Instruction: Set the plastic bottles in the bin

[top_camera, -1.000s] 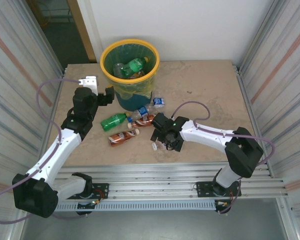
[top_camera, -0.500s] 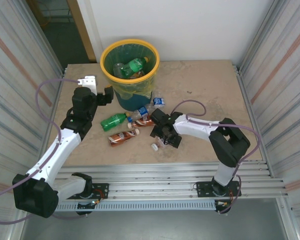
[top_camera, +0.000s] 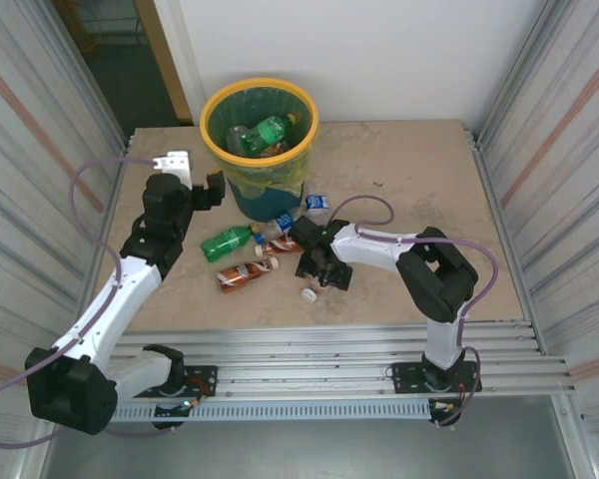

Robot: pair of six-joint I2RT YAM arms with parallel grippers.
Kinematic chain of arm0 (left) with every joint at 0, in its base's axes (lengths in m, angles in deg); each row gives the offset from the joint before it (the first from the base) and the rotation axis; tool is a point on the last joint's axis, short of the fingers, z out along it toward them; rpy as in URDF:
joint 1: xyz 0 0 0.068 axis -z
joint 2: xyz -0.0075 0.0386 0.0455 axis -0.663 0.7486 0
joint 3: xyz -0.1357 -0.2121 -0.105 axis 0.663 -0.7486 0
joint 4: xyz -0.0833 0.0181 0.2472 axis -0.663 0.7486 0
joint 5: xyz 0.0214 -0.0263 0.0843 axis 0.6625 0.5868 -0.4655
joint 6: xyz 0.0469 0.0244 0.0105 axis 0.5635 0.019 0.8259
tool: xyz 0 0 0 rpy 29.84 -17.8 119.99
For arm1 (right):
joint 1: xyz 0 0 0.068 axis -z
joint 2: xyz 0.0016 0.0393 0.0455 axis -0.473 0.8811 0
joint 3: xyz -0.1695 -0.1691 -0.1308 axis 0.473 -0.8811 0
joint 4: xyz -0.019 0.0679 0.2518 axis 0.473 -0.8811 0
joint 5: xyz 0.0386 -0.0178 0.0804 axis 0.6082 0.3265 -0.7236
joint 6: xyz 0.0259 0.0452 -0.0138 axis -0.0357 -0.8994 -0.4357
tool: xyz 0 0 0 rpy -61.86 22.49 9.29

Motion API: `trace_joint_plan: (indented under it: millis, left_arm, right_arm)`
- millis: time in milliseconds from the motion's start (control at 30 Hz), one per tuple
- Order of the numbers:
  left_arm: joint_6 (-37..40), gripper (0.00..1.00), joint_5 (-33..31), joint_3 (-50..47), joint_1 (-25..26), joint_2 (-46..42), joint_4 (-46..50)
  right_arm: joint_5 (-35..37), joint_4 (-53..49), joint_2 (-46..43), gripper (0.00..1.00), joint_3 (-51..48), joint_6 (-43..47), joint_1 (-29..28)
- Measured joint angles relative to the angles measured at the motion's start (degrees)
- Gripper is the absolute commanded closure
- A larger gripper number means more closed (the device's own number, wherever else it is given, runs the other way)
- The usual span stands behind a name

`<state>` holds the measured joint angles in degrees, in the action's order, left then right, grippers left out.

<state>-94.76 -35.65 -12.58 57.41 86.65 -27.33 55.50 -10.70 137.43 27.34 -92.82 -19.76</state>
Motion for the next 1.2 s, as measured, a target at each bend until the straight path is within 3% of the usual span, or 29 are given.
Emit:
trace_joint_plan:
  millis: [233,533,800,1000,1200]
  left_arm:
    - [-1.4,0.01,0.61,0.0,-0.46,-0.2,0.04]
    - [-3.08,0.02,4.63,0.0,-0.57,-3.8,0.04]
    - [-4.52,0.02,16.83,4.57,-0.57,-4.81,1.33]
    - [-7.43,0.03,30.84,9.57,-0.2,-3.89,1.77]
    - [-7.5,0.04,40.17,15.8,6.01,0.92,3.39]
  right_arm:
    - [1.57,0.07,-1.03,0.34,-0.11,2.99,0.0]
    - [8.13,0.74,-10.93,0.36,-0.37,10.78,0.0]
    - [13.33,8.79,-25.14,0.37,-5.4,22.71,-0.48]
    - [15.08,20.7,-34.67,0.37,-10.8,33.57,-1.49]
    - [14.86,30.56,-37.79,0.37,-11.67,43.89,-2.71]
